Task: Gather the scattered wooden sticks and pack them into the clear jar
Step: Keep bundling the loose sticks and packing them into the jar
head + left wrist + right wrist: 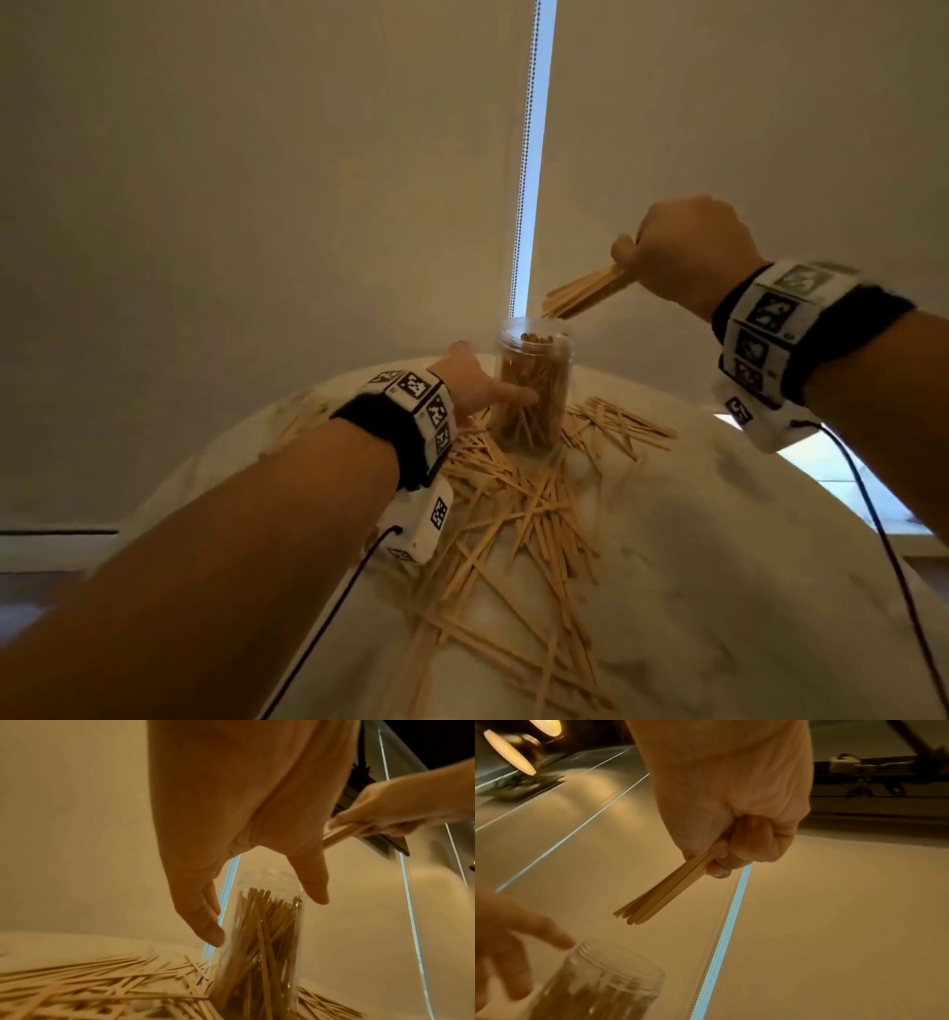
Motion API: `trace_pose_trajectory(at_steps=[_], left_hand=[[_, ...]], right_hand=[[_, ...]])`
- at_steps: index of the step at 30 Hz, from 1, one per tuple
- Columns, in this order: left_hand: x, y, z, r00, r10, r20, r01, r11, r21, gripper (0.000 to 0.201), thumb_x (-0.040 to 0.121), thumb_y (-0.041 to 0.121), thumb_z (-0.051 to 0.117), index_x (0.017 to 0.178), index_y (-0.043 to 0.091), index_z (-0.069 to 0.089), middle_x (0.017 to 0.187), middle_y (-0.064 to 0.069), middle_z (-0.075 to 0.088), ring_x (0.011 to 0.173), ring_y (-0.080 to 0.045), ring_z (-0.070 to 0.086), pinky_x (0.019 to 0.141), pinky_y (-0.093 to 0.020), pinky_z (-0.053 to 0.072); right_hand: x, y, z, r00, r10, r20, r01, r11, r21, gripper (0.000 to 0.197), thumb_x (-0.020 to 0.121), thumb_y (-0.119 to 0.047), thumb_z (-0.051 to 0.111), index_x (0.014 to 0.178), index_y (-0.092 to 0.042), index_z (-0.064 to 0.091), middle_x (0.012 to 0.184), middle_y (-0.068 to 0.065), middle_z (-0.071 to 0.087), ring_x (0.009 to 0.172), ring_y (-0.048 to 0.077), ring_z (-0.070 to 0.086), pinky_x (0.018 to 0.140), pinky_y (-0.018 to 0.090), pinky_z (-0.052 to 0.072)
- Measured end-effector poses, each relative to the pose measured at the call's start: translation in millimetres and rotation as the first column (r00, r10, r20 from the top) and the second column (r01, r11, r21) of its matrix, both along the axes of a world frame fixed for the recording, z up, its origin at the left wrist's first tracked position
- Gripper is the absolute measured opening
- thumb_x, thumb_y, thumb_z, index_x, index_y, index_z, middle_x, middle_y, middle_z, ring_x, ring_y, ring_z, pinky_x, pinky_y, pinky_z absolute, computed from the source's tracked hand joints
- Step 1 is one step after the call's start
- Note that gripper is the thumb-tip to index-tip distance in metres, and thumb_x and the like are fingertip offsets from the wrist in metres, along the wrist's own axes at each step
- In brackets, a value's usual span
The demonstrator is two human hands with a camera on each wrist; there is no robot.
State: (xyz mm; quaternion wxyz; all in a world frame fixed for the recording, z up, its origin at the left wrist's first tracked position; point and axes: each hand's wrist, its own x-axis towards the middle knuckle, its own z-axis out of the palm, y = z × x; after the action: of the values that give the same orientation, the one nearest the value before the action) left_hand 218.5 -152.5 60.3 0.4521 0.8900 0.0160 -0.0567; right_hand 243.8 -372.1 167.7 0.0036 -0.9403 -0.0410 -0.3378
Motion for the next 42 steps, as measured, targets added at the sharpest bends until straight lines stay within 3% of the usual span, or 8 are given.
trace_pose_trajectory(at_steps=[2, 6, 11, 15, 25, 32, 37, 42], left_hand=[[20, -12, -5, 0.996, -0.043, 0.081, 0.043, 0.999, 0.004, 0.132, 0.068, 0.044, 0.087, 0.158, 0.01, -0.004, 0.157, -0.015, 0.033, 0.136, -0.034, 0.043, 0.11, -0.042, 0.04], [52, -28, -18, 0.99, -0.091, 0.11, 0.11, 0.976, -0.186, 0.155, 0.054, 0.046, 0.095, 0.156, 0.018, -0.019, 0.159, -0.011, 0.032, 0.142, -0.03, 0.037, 0.116, -0.045, 0.032], [65, -28, -36, 0.968, -0.098, 0.231, 0.152, 0.962, -0.226, 0.112, 0.071, 0.027, 0.089, 0.153, 0.022, 0.014, 0.134, -0.004, 0.053, 0.115, -0.021, 0.056, 0.088, -0.029, 0.045], [72, -26, -41, 0.964, -0.114, 0.241, 0.16, 0.971, -0.177, 0.1, 0.078, 0.024, 0.083, 0.151, 0.023, 0.015, 0.118, -0.001, 0.056, 0.107, -0.022, 0.06, 0.083, -0.032, 0.047], [73, -25, -44, 0.955, -0.11, 0.276, 0.158, 0.975, -0.156, 0.101, 0.078, 0.029, 0.083, 0.152, 0.021, 0.014, 0.122, -0.005, 0.054, 0.106, -0.023, 0.056, 0.089, -0.036, 0.048], [73, -26, -46, 0.953, -0.107, 0.285, 0.169, 0.964, -0.204, 0.106, 0.069, 0.029, 0.09, 0.149, 0.022, 0.02, 0.13, -0.001, 0.057, 0.116, -0.022, 0.058, 0.098, -0.04, 0.05], [75, -25, -47, 0.95, -0.119, 0.29, 0.185, 0.959, -0.214, 0.108, 0.071, 0.028, 0.089, 0.151, 0.02, 0.017, 0.124, 0.0, 0.057, 0.118, -0.025, 0.058, 0.093, -0.034, 0.049], [78, -25, -49, 0.946, -0.132, 0.295, 0.203, 0.953, -0.225, 0.107, 0.071, 0.026, 0.089, 0.15, 0.022, 0.018, 0.124, 0.003, 0.057, 0.115, -0.02, 0.059, 0.096, -0.036, 0.05]], right_hand=[[21, 12, -2, 0.999, 0.041, -0.03, -0.044, 0.996, -0.078, 0.043, 0.093, -0.036, 0.051, 0.055, -0.014, 0.05, 0.056, 0.006, 0.05, 0.052, 0.023, 0.045, 0.051, 0.028, 0.035], [52, 41, -21, 0.985, 0.071, -0.158, -0.102, 0.975, -0.196, 0.049, 0.095, -0.044, 0.054, 0.055, -0.017, 0.044, 0.058, 0.002, 0.049, 0.059, 0.021, 0.049, 0.059, 0.033, 0.044], [70, 62, -56, 0.908, 0.079, -0.412, -0.248, 0.892, -0.377, 0.042, 0.096, -0.045, 0.057, 0.084, -0.007, 0.071, 0.077, 0.003, 0.066, 0.075, 0.018, 0.06, 0.067, 0.028, 0.044], [70, 68, -57, 0.882, 0.168, -0.441, -0.33, 0.888, -0.32, 0.018, 0.089, -0.022, 0.06, 0.094, -0.018, 0.077, 0.088, -0.004, 0.07, 0.08, 0.014, 0.059, 0.067, 0.024, 0.039], [69, 76, -53, 0.874, 0.185, -0.45, -0.343, 0.89, -0.3, 0.016, 0.09, -0.022, 0.064, 0.101, -0.021, 0.075, 0.1, -0.002, 0.069, 0.09, 0.015, 0.057, 0.077, 0.027, 0.045], [82, 88, -67, 0.884, 0.036, -0.466, -0.176, 0.95, -0.259, 0.035, 0.104, -0.032, 0.043, 0.086, -0.007, 0.061, 0.067, -0.001, 0.049, 0.075, 0.02, 0.054, 0.071, 0.03, 0.044], [80, 80, -55, 0.839, 0.091, -0.536, -0.207, 0.965, -0.16, 0.017, 0.097, -0.018, 0.056, 0.1, -0.006, 0.068, 0.101, 0.007, 0.067, 0.085, 0.019, 0.059, 0.071, 0.026, 0.044], [72, 74, -49, 0.84, 0.25, -0.481, -0.277, 0.961, 0.017, 0.017, 0.09, -0.032, 0.068, 0.098, -0.02, 0.078, 0.094, -0.002, 0.073, 0.076, 0.01, 0.063, 0.062, 0.021, 0.043]])
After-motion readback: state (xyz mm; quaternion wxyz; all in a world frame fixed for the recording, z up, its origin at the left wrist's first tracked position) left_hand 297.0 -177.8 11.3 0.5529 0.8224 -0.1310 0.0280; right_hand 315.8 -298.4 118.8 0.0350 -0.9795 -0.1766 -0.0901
